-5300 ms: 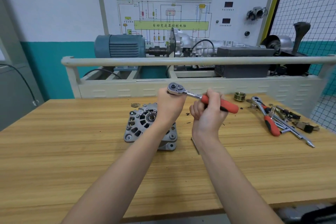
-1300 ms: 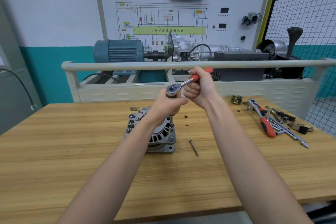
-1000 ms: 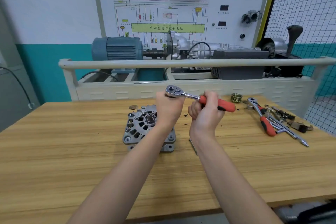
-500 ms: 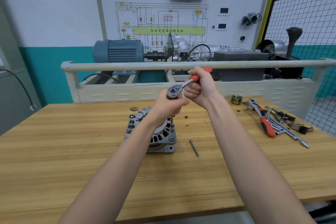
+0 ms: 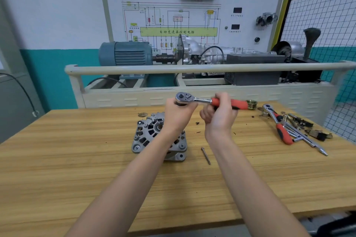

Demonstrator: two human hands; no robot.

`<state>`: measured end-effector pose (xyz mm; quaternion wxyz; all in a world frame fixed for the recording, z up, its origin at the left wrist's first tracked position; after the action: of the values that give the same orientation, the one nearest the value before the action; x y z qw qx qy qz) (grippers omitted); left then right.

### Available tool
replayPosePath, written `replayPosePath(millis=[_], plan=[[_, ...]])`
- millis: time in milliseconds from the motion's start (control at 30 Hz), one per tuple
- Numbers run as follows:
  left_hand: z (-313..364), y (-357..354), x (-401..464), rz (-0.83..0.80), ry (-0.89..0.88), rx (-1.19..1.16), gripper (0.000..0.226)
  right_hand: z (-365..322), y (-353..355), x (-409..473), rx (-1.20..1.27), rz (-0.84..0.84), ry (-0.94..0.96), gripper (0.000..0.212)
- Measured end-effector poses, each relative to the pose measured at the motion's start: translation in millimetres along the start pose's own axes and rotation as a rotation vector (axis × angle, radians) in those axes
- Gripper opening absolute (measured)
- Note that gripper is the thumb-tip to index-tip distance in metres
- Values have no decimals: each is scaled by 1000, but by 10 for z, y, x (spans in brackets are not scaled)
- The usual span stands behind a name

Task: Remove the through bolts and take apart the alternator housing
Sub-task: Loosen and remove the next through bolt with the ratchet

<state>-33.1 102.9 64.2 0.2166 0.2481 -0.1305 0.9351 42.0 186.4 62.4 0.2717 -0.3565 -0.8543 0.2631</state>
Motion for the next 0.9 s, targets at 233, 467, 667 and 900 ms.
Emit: replayPosePath(millis=[233, 467, 667, 900], plan=[[181, -34, 44, -527, 67, 130, 41, -53, -277, 508, -184, -451, -428, 56], [70, -42, 44, -182, 34, 11, 44, -27, -242, 384, -98, -224, -308, 46], [28, 15, 39, 108, 9, 20, 48, 55, -20, -197, 33, 22, 73, 24], [71, 18, 0, -187, 40, 81, 40, -27, -82, 214, -41, -168, -158, 46]])
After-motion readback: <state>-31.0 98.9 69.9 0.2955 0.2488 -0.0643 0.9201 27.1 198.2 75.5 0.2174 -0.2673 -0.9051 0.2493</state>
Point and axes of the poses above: each hand's wrist, its own x-axis towards the middle knuckle, its own y-axis out of the back of the hand, z = x × y, the point moved 5 cm from there along x, towards the middle knuckle, and after that the axes turned 7 degrees about -x, right-handed, at the moved point
